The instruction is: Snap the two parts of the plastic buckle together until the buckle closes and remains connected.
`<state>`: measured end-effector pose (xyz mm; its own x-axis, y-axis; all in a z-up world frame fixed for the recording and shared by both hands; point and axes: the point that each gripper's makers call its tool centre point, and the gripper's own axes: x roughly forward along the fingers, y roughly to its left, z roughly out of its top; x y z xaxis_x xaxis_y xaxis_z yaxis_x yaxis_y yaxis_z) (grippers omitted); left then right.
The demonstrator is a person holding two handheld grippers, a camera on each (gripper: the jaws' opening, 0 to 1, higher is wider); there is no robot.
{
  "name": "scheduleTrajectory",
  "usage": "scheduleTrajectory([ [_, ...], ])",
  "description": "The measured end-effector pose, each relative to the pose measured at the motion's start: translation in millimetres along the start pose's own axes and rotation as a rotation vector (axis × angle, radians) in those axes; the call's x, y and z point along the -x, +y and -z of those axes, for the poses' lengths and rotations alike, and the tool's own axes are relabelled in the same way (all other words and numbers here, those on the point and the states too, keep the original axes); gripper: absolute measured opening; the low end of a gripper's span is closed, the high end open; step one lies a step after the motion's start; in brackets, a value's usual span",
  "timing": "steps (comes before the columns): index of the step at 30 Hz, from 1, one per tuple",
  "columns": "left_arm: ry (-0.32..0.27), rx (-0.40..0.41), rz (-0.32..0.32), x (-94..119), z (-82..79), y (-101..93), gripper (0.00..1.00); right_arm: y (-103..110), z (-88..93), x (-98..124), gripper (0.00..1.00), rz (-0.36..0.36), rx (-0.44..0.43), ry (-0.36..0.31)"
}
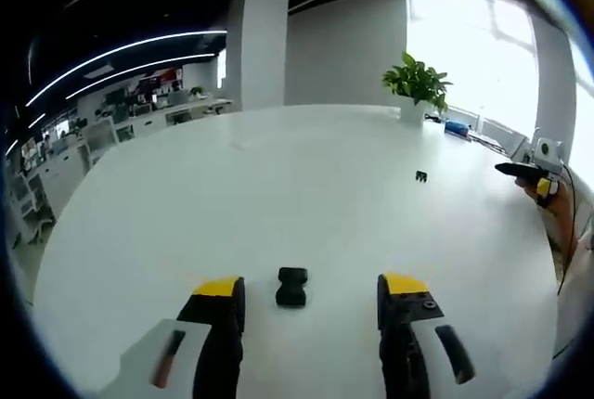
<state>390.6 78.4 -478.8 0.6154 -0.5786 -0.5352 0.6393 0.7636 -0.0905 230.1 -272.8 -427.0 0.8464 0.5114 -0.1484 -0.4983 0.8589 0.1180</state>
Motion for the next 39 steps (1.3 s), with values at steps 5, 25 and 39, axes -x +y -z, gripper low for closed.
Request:
scheduleTrajectory([
  [5,0.003,-0.007,0.004,1.7,0.2,-1.4,0.53,0.8,-0.2,1.4,0.81,0.003,0.015,0.005],
  [25,0.030,-0.004,0.021,2.5,3.7,-2.1,0.46,8.0,16.5,-14.3,0.81,-0.031,0.124,0.112],
  [39,0.031,0.005,0.025,2.8,4.2,-0.4,0.42,0.3,7.9,-48.3,0.81,-0.085,0.144,0.122],
])
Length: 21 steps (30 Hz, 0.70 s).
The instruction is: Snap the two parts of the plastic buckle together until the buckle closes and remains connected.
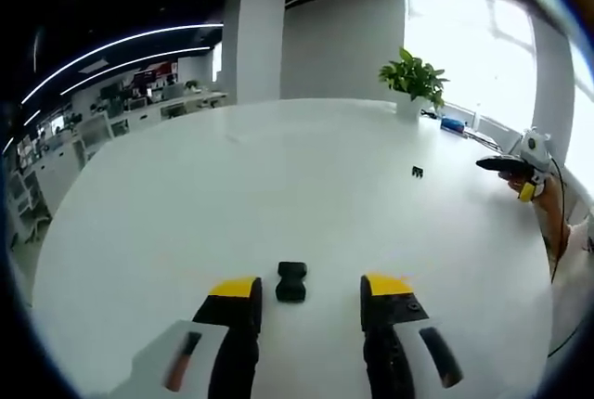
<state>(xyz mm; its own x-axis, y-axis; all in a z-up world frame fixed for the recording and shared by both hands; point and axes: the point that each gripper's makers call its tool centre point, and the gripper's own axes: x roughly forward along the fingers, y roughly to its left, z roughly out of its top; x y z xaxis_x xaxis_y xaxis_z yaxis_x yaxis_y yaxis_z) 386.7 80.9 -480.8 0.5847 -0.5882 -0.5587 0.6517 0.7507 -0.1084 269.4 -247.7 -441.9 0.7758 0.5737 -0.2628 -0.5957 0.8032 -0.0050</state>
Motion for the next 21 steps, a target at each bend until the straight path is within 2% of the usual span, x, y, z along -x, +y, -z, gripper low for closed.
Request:
scheduleTrajectory([
  [21,-0.012,-0.012,0.001,-1.9,0.0,2.4,0.33,-4.2,-7.7,-31.4,0.80,-0.056,0.050,0.043],
])
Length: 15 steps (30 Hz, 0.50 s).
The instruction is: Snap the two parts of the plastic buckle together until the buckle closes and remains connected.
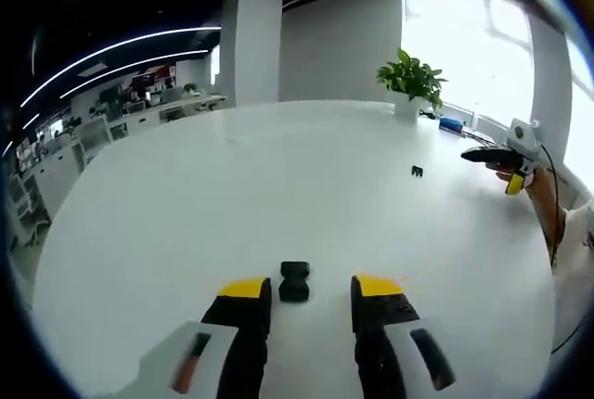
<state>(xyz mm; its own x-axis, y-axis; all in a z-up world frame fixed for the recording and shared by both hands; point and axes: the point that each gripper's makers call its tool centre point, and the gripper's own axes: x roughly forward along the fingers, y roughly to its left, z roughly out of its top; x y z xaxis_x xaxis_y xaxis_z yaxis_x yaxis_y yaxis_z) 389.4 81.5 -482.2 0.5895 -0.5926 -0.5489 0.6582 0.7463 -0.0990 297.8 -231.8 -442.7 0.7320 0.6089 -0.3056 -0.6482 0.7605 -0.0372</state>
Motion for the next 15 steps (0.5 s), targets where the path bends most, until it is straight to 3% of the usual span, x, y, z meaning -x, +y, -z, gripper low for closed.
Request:
scheduleTrajectory([
  [15,-0.014,0.002,-0.011,0.7,-1.1,4.5,0.28,4.5,-4.7,-7.7,0.80,-0.019,0.016,-0.001],
])
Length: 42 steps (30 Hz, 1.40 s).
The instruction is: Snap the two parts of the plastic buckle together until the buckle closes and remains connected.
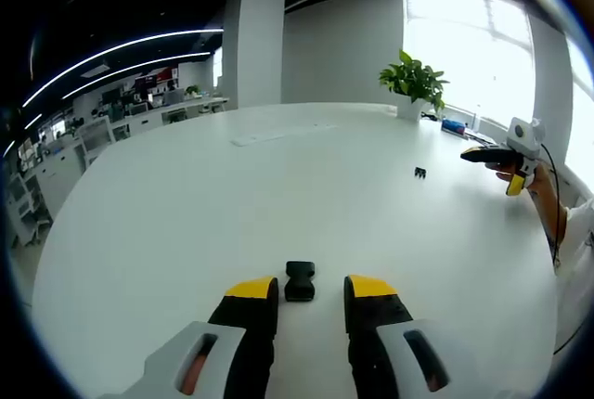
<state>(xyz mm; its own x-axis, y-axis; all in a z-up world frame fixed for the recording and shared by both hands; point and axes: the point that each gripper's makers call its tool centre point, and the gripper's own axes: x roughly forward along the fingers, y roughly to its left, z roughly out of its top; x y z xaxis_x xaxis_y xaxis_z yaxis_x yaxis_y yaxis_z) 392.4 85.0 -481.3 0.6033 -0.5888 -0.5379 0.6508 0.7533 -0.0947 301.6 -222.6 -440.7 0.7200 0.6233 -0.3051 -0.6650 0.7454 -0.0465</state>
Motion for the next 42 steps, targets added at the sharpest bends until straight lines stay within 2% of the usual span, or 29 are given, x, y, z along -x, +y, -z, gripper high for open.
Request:
scheduleTrajectory([
  [15,-0.001,-0.023,-0.026,1.2,1.2,4.9,0.22,-0.8,-0.5,-1.6,0.80,-0.002,0.024,0.004],
  [23,-0.006,-0.023,-0.029,1.6,1.3,5.7,0.20,-11.8,-5.8,-3.2,0.80,0.016,0.045,-0.003],
  [35,-0.023,-0.023,-0.030,2.3,0.7,7.9,0.12,-10.5,-4.6,-6.2,0.80,0.008,0.039,-0.007],
  [42,-0.031,-0.028,-0.025,2.0,0.7,8.7,0.12,-9.9,-4.3,-6.2,0.80,0.004,0.042,-0.005],
])
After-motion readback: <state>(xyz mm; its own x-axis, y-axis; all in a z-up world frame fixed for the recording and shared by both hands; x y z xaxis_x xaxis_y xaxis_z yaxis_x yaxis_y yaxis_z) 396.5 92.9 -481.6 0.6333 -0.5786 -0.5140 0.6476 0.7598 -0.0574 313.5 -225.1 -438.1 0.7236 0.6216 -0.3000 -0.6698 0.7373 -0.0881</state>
